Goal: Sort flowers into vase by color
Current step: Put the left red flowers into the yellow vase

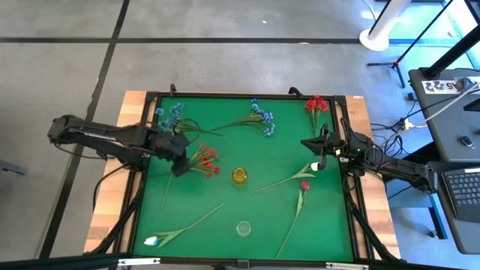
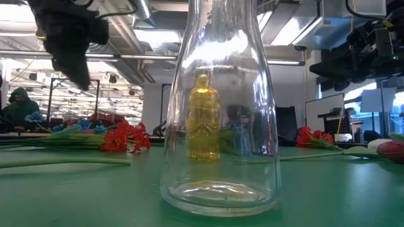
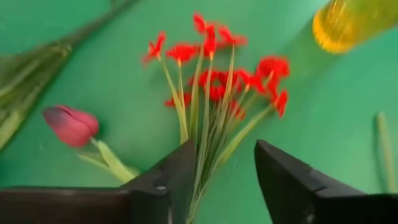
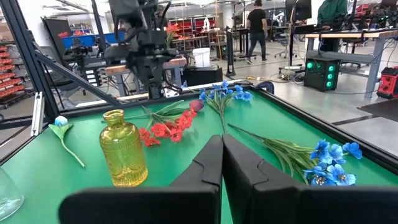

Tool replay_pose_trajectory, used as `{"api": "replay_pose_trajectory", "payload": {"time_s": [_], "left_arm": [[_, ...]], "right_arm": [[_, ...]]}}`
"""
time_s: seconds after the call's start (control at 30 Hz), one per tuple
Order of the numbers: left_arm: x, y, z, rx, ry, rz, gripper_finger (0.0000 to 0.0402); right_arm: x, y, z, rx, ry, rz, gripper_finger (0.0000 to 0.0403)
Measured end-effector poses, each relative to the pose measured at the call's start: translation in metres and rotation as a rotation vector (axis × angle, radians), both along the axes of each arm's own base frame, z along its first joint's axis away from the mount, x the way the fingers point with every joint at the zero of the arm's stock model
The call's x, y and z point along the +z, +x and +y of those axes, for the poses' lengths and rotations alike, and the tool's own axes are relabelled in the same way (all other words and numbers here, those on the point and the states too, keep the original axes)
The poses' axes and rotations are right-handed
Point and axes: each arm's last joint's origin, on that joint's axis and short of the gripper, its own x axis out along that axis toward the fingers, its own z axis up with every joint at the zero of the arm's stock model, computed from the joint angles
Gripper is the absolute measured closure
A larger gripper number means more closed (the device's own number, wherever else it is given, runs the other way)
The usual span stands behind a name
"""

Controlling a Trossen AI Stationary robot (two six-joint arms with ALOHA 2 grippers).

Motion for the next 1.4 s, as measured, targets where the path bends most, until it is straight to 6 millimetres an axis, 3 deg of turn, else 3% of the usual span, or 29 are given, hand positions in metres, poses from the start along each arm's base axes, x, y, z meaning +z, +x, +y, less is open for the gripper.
{"api": "replay_pose_trajectory", "payload": {"time_s": [0.17,0.5,1.23,1.4], "left_arm": [[-0.018,0.007,-0.006,-0.028,0.023,0.159,0.0198],[-0.054,0.024,-0.008,-0.032,-0.035,0.424,0.0193],[-0.100,0.049,0.005,-0.044,-0.144,0.578,0.0193],[-0.102,0.049,0.008,-0.040,-0.181,0.587,0.0213]], "right_arm": [[0.000,0.000,0.000,0.000,0.000,0.000,0.0393],[0.000,0.000,0.000,0.000,0.000,0.000,0.0393],[0.000,0.000,0.000,0.000,0.000,0.000,0.0393],[0.000,0.000,0.000,0.000,0.000,0.000,0.0393]]}}
